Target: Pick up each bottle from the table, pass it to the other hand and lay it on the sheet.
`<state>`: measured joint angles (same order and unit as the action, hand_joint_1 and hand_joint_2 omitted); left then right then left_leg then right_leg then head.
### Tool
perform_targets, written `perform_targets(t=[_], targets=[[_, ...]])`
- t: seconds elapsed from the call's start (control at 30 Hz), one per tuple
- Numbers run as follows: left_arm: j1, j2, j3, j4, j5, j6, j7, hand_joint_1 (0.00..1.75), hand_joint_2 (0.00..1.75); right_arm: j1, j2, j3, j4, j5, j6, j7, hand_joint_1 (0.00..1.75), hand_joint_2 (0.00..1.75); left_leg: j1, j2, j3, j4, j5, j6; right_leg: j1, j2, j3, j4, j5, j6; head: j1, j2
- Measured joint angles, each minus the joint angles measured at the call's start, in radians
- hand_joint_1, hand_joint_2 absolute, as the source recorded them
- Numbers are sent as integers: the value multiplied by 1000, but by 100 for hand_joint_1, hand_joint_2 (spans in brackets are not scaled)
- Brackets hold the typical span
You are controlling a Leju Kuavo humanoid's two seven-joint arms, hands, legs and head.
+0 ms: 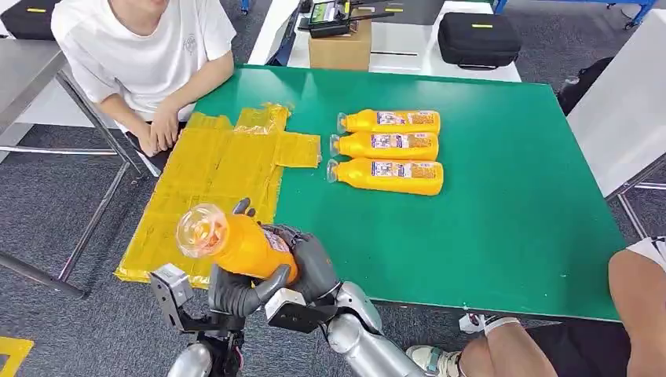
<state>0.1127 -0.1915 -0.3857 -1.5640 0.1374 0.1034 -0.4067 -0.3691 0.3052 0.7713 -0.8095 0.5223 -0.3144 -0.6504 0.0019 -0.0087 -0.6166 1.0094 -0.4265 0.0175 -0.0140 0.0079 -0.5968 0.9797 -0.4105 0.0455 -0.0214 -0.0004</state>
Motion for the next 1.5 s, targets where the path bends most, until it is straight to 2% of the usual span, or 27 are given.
perform_targets(t=[0.2,0.23,0.33,0.8,1.23,1.5], targets=[[-4,-1,10,0,21,-6,-7,175,175,-4,1,9,6,-13,8,0,0,175,0,0,0,0,0,0,0,0,0,0,0,0,0,0],[-5,-1,11,0,21,-6,-7,175,175,-4,1,9,7,-18,8,0,0,0,0,0,0,0,0,0,0,0,0,0,0,0,0,0],[-5,-1,12,0,21,-6,-7,175,175,-5,2,9,8,-21,2,0,0,0,0,0,0,0,0,0,0,0,0,0,0,0,0,0],[-39,-9,22,16,-2,91,50,175,175,-2,11,11,24,35,-193,22,0,0,0,0,0,0,0,0,0,0,0,0,0,0,0,0],[-58,-9,32,32,-9,113,55,175,175,3,11,7,46,40,-211,26,0,0,0,0,0,0,0,0,0,0,0,0,0,0,0,0],[-139,34,68,85,-371,282,64,175,175,-20,23,25,46,142,-261,69,0,0,0,0,0,0,2,-1,0,0,0,1,0,0,0,0]])
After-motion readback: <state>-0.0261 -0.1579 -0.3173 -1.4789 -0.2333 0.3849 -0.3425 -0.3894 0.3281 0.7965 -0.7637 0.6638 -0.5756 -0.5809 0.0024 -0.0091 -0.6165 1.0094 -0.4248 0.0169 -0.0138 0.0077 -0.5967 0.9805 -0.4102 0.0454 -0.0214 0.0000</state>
